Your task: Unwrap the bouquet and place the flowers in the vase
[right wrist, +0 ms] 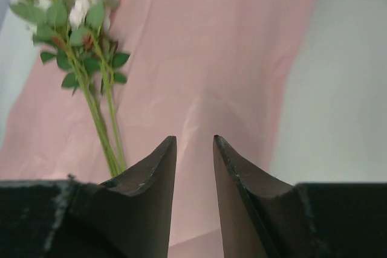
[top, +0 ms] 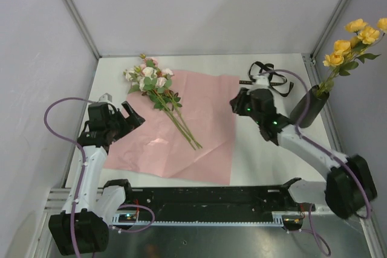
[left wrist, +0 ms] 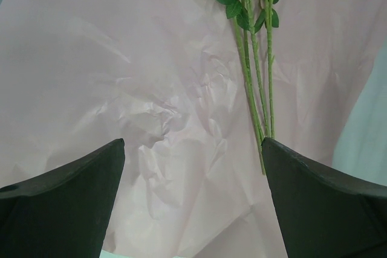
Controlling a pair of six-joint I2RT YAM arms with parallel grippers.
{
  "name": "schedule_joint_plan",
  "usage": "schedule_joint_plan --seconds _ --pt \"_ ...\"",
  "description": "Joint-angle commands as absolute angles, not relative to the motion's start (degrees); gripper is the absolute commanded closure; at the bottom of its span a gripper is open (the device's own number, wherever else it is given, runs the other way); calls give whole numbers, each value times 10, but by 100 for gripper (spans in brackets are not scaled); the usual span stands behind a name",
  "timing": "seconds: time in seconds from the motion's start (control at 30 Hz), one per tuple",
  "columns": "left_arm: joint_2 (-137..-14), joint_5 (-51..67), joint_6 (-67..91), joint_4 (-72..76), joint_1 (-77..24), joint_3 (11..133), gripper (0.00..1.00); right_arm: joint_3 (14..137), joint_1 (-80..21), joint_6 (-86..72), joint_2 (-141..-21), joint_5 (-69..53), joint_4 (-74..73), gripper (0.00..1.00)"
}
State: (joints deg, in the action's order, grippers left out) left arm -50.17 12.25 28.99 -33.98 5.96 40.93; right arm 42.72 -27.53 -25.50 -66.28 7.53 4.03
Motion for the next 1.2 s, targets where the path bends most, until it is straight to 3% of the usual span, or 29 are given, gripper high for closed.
schedule_joint_plan --seconds 0.0,0.33,0.67,0.87,1.17 --pt "-484 164 285 -328 59 403 0 530 -342 -251 -779 47 48 64" --pt "-481 181 280 -319 39 398 0 717 -411 -276 -1025 -51 28 64" --pt "-486 192 283 -313 42 395 0 879 -446 -310 -1196 -39 -48 60" --pt "-491 197 283 -312 43 395 0 957 -467 -283 -1256 20 -112 61" --pt "-488 197 284 -311 43 394 0 966 -479 -263 -1279 80 -129 61"
